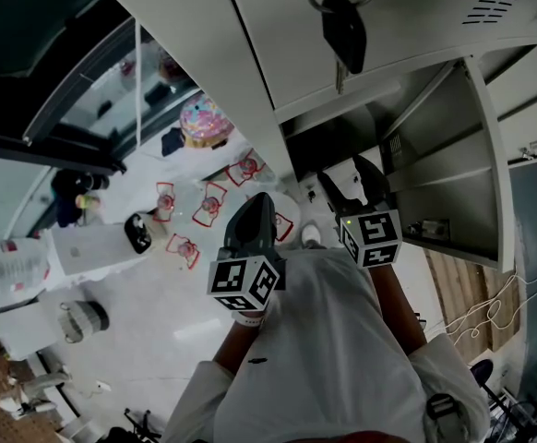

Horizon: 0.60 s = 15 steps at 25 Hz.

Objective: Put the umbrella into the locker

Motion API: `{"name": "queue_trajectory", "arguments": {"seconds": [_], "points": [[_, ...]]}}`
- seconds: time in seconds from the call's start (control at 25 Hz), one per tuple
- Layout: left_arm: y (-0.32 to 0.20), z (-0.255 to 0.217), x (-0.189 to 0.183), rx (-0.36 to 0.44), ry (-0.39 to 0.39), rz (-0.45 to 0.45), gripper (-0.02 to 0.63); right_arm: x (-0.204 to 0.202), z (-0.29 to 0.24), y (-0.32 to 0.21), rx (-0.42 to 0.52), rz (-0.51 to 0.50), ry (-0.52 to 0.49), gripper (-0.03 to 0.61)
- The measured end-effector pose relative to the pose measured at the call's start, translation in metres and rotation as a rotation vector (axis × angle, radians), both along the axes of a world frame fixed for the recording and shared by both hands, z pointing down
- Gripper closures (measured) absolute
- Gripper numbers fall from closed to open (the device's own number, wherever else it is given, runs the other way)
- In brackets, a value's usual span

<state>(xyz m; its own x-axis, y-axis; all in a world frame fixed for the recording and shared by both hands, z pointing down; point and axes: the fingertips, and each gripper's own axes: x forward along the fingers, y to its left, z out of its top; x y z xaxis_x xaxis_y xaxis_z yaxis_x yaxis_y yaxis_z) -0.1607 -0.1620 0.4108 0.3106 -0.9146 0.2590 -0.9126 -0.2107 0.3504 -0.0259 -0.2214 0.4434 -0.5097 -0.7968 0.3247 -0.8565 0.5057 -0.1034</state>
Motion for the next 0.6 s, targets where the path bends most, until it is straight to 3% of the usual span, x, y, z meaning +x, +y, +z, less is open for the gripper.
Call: {"name": "queue_trajectory", "arguments": {"seconds": [0.28,0.44,0.6], "points": [[0.001,-0.006,-0.003,0.029,-0.013,-0.006,0.601,0.01,-0.013,0.017,0.035,0.032,0.006,0.405],[0.0,-0.008,-0.003,0.034,-0.012,-0.007,0.601,0.018,-0.016,0.016,0.059,0.069,0.002,0.563],[-0.002,-0.006,-0.002,0.031,-0.017,-0.003,0.601,0.014,0.016,0.006,0.011,0.069,0.022,0.565]]}}
